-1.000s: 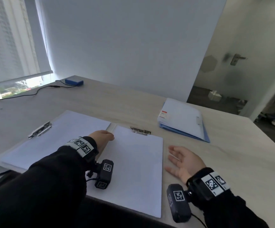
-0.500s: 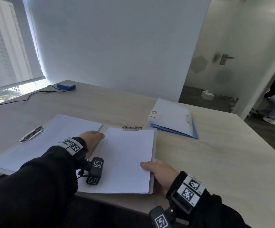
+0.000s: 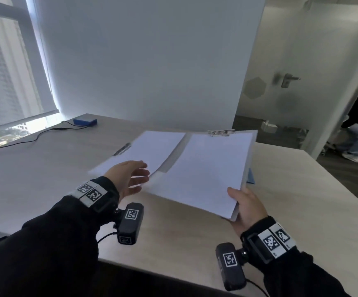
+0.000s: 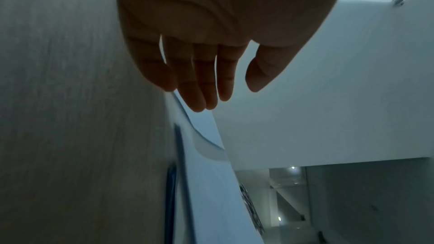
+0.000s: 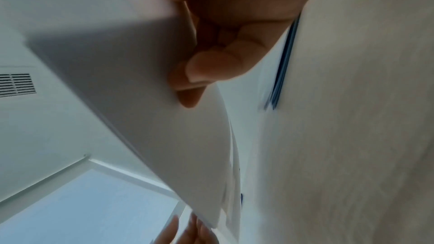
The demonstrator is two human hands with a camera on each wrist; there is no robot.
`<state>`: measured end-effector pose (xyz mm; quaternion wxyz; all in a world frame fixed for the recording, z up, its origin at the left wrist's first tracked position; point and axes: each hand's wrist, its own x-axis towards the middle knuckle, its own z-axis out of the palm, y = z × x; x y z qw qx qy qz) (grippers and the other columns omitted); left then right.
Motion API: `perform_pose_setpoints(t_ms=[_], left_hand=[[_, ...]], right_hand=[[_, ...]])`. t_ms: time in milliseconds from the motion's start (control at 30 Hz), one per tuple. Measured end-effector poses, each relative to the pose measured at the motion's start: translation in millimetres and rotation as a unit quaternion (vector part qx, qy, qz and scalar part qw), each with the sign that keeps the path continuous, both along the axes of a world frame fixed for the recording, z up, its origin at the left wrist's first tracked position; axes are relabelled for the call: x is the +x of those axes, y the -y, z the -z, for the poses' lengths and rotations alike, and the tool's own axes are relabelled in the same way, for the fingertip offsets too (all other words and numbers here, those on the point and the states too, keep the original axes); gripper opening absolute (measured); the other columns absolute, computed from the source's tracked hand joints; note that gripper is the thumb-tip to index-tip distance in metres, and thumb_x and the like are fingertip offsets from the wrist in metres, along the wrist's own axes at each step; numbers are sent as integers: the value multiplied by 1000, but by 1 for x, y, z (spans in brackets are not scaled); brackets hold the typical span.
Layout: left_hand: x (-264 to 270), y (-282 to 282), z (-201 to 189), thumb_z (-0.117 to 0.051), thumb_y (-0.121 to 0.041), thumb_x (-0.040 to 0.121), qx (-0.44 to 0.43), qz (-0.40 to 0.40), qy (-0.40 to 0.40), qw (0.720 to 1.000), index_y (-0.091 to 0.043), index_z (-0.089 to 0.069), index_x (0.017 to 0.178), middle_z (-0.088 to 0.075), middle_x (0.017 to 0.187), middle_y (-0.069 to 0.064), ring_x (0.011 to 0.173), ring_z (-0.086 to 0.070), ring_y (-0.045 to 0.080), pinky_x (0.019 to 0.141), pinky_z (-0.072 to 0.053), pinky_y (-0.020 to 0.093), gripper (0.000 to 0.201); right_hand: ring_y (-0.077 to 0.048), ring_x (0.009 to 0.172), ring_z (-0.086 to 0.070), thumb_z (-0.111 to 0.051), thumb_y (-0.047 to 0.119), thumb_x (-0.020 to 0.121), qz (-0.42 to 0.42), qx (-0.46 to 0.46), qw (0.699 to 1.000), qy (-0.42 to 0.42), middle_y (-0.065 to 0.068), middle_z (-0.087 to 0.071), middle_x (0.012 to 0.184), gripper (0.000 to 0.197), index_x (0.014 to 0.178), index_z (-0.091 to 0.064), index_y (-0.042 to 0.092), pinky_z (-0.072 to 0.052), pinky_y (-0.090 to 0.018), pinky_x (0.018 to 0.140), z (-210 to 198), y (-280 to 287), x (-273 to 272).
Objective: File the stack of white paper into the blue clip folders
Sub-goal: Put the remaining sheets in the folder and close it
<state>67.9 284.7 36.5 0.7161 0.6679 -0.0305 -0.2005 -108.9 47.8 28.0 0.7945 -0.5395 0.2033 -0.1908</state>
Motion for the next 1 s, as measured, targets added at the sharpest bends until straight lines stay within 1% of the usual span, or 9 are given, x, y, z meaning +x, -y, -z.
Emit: perform_pose_setpoints(t_ms=[133, 233, 300, 367, 500, 667, 767, 867, 1000], left_hand=[[0, 6, 7, -55, -48, 89, 69, 20, -73, 995, -13, -62, 75, -64, 73, 4, 68, -62, 20, 59, -44, 29, 38], [-5, 17, 17, -49, -62, 86, 55, 65, -119, 989, -7, -64, 96, -71, 96, 11, 85, -68, 27, 66, -49, 35, 59], [-10, 29, 20, -50, -65, 84, 4, 61, -133, 989, -5, -52, 115, -67, 114, 15, 98, -69, 33, 71, -54, 41, 67], [-13, 41, 20, -56, -59, 85, -35, 49, -135, 989, -11, -43, 121, -65, 118, 15, 98, -69, 36, 74, -56, 45, 61], [-14, 60, 15, -57, -23, 94, -63, 37, -110, 991, -5, -55, 107, -64, 100, 14, 72, -70, 31, 67, -57, 43, 22], [-23, 74, 7, -55, -11, 94, -10, 53, -23, 998, -5, -57, 118, -64, 113, 19, 88, -66, 35, 62, -61, 45, 25], [-34, 82, 4, -55, -13, 94, 18, 111, 47, 993, -19, -54, 129, -63, 119, 10, 101, -63, 33, 65, -60, 39, 36], [-40, 84, 1, -64, -27, 80, 64, 183, 113, 975, -45, -51, 129, -61, 116, -9, 95, -60, 19, 67, -52, 28, 54], [-33, 85, 6, -72, -28, 62, 123, 230, 136, 956, -48, -52, 126, -60, 109, -4, 83, -57, 14, 70, -47, 26, 70]], right_hand=[[-29, 78, -63, -46, 7, 95, 66, 11, 998, 14, -8, -70, 93, 21, 98, -64, 19, -48, -30, 48, -5, 19, -10], [-27, 70, -60, -48, 7, 94, 95, 39, 995, 14, -8, -66, 85, 17, 91, -62, 16, -46, -26, 42, -5, 28, -17], [-26, 67, -58, -49, 8, 94, 97, 60, 993, 10, -7, -65, 83, 14, 91, -61, 14, -46, -24, 40, -3, 32, -23], [-26, 66, -56, -50, 10, 94, 85, 73, 994, -4, -9, -64, 84, 10, 94, -60, 12, -44, -24, 41, 1, 34, -28], [-29, 66, -58, -49, 10, 95, 57, 42, 997, -31, -12, -65, 87, 16, 107, -58, 5, -40, -29, 45, 7, 40, -35], [-29, 63, -56, -49, 9, 95, 52, 27, 996, -65, -13, -64, 85, 13, 103, -59, 6, -36, -30, 48, 8, 48, -34], [-30, 63, -54, -50, 10, 94, 42, 29, 997, -64, -14, -63, 82, 12, 96, -60, 4, -33, -31, 51, 4, 50, -28], [-27, 62, -55, -47, 8, 94, 28, 30, 998, -46, -9, -63, 75, 16, 89, -62, 10, -32, -30, 52, -6, 51, -25], [-19, 51, -60, -39, 3, 97, 12, 40, 999, 6, -4, -64, 62, 33, 74, -60, 14, -46, -30, 47, -13, 58, -21]])
